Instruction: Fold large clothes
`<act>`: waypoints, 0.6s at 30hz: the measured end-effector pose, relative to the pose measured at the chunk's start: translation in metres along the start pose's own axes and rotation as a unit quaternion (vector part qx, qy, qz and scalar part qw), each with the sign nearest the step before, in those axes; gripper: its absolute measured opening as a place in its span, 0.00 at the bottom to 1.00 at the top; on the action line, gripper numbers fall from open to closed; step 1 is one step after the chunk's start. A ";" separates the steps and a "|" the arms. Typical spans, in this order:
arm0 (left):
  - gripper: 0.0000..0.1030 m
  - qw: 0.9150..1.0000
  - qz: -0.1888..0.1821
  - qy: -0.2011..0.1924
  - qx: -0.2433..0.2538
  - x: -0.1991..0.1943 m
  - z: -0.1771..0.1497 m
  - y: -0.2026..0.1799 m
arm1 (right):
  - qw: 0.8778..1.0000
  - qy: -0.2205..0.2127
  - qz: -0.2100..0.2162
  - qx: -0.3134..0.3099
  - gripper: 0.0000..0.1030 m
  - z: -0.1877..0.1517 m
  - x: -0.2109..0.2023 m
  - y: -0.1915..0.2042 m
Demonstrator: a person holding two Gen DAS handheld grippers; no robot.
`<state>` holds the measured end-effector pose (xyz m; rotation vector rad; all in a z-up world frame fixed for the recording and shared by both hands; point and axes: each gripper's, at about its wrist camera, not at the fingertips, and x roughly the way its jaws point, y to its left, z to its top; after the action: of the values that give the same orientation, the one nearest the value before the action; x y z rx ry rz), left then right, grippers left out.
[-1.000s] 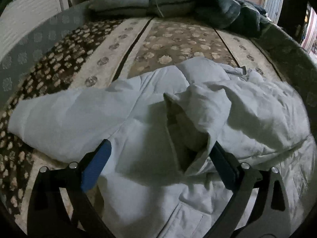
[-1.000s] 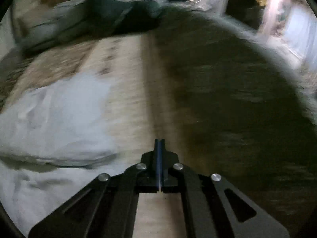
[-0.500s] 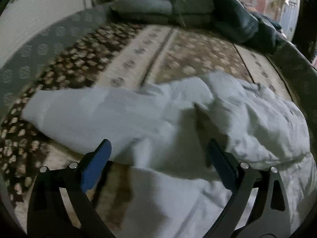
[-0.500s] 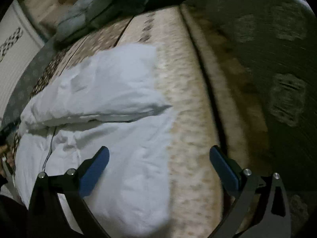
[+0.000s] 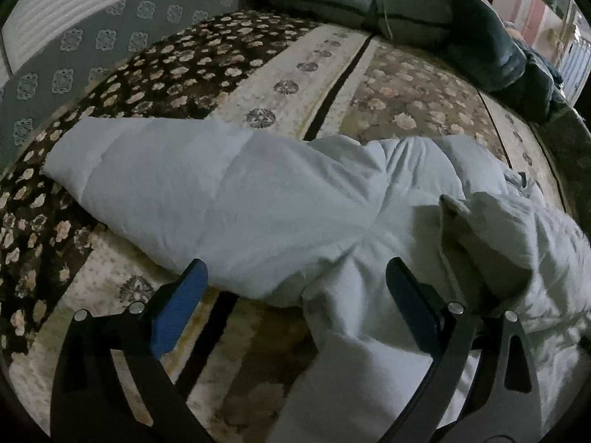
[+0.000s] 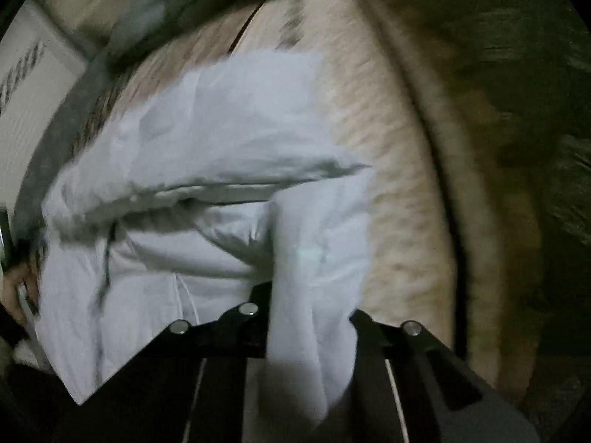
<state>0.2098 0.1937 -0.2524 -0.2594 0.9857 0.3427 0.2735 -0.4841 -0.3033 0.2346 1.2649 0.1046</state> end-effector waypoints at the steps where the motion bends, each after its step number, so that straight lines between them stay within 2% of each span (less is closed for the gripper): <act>1: 0.93 1.000 -0.003 0.003 0.006 0.002 -0.001 -0.002 | 1.000 0.006 -0.017 -0.009 0.09 -0.002 -0.002 -0.001; 3: 0.93 1.000 -0.004 0.007 0.018 0.005 -0.001 -0.003 | 0.999 0.018 -0.044 -0.020 0.12 -0.014 -0.001 -0.001; 4: 0.93 1.000 -0.002 0.008 0.020 0.007 -0.003 -0.003 | 0.998 0.023 -0.055 -0.023 0.19 -0.020 -0.002 0.001; 6: 0.93 1.000 -0.004 0.016 0.012 0.010 -0.006 0.001 | 0.996 0.016 -0.092 -0.015 0.24 -0.026 -0.014 -0.013; 8: 0.93 1.000 -0.014 0.025 -0.011 0.015 -0.008 0.011 | 0.991 0.002 -0.134 0.019 0.24 -0.024 -0.030 -0.031; 9: 0.93 0.999 -0.018 0.024 -0.027 0.017 -0.007 0.018 | 0.980 -0.002 -0.196 0.032 0.15 -0.027 -0.038 -0.041; 10: 0.93 0.999 -0.020 0.024 -0.039 0.018 -0.007 0.024 | 0.977 -0.018 -0.207 0.048 0.17 -0.028 -0.048 -0.046; 12: 0.93 0.997 -0.027 0.021 -0.074 0.023 -0.004 0.039 | 0.982 -0.060 -0.149 0.102 0.17 -0.032 -0.074 -0.059; 14: 0.93 0.993 -0.019 0.022 -0.113 0.030 -0.003 0.056 | 0.982 -0.087 -0.129 0.110 0.40 -0.025 -0.093 -0.054; 15: 0.93 0.991 -0.012 0.022 -0.130 0.034 -0.005 0.065 | 0.981 -0.103 -0.121 0.108 0.67 -0.024 -0.102 -0.047; 16: 0.93 0.987 0.002 0.028 -0.161 0.038 -0.006 0.079 | 0.982 -0.127 -0.096 0.103 0.75 -0.021 -0.117 -0.040; 18: 0.91 0.972 -0.004 0.025 -0.233 0.042 -0.009 0.112 | 0.981 -0.153 -0.066 0.097 0.75 -0.009 -0.130 -0.020</act>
<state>0.1794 0.2995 -0.2992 -0.7015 0.9429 0.5623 0.2243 -0.5290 -0.1891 0.3208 0.9802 -0.1661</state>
